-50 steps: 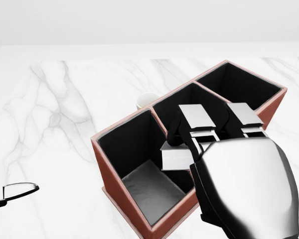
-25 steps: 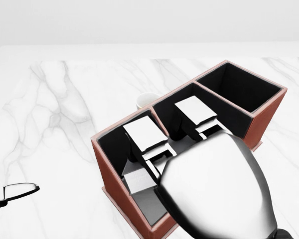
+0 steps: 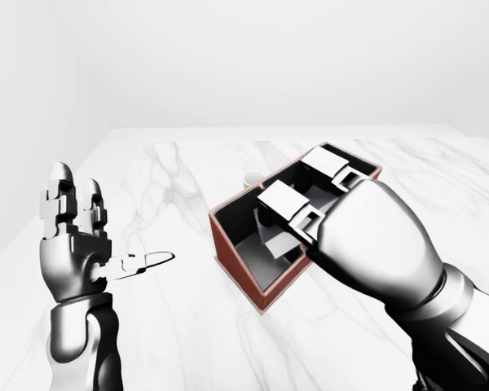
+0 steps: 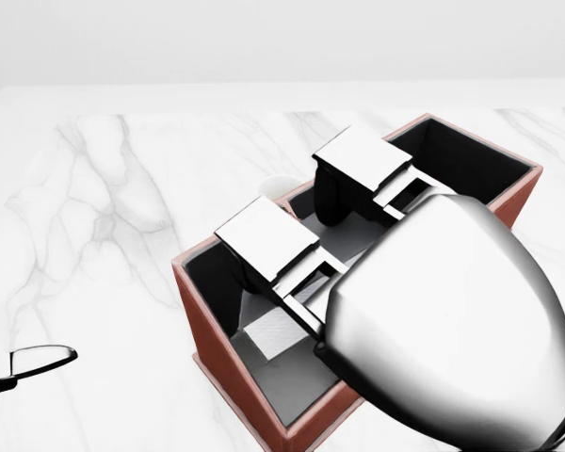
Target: Pick up the book and place it in the left compartment of the caddy.
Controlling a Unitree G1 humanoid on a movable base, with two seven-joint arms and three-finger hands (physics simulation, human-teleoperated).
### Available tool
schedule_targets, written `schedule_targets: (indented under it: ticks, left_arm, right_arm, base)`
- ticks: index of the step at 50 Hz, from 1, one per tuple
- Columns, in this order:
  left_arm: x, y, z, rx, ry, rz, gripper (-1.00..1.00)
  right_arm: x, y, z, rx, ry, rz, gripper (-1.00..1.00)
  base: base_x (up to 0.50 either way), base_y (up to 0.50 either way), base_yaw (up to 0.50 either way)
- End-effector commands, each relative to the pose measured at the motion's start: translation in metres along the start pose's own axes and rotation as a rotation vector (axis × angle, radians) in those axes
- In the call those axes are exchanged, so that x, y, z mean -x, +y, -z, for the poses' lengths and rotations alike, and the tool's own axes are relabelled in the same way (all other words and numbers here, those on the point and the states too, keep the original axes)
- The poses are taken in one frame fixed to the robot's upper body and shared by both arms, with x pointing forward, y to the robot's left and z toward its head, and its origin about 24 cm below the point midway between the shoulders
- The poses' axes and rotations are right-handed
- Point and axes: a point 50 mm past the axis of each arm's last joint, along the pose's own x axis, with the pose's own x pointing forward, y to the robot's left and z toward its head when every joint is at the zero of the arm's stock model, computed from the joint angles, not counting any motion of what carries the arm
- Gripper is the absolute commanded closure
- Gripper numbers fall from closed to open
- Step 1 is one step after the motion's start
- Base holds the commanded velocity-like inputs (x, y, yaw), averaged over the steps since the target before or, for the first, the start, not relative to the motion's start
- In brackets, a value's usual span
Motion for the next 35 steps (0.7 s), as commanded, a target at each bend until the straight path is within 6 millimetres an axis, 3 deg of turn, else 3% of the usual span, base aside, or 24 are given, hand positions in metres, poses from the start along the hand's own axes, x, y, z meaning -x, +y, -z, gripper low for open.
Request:
schedule_targets:
  ticks: [1, 7, 35]
  left_arm:
    - [0.000, 0.000, 0.002, 0.000, 0.007, 0.000, -1.00]
    - [0.000, 0.000, 0.001, -0.001, 0.004, -0.001, -1.00]
    - [0.000, 0.000, -0.001, 0.000, -0.003, 0.000, -1.00]
  right_arm:
    - [0.005, -0.014, 0.010, -0.016, -0.016, 0.043, 1.00]
    - [0.006, -0.014, 0.013, 0.015, 0.017, 0.037, 1.00]
    - [0.015, -0.012, 0.022, -0.192, 0.062, 0.104, 1.00]
  base:
    - [0.00, 0.00, 0.00]
    - [0.00, 0.00, 0.00]
    - [0.00, 0.00, 0.00]
